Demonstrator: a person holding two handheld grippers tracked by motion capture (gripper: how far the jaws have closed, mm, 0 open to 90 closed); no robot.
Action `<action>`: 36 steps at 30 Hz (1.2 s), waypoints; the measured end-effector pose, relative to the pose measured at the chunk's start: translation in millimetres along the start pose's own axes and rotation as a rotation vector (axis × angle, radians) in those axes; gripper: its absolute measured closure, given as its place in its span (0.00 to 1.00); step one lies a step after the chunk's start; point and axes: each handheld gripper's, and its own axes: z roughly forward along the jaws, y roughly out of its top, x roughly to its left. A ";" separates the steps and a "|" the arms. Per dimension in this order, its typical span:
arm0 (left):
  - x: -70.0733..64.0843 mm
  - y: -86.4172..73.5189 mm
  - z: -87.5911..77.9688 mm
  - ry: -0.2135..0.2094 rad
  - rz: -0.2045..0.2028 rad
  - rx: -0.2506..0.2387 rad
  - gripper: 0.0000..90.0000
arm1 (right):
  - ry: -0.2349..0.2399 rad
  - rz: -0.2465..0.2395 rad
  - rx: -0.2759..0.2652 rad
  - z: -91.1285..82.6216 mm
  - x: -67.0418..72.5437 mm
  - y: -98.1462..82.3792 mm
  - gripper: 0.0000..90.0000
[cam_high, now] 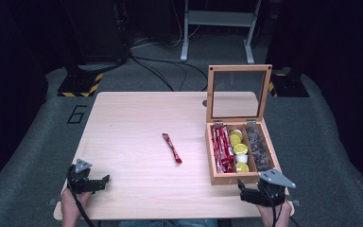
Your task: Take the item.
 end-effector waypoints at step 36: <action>-0.9 -0.1 0.5 0.001 -0.011 -0.007 0.01 | -0.143 0.194 0.074 41.8 -65.8 -90.3 0.00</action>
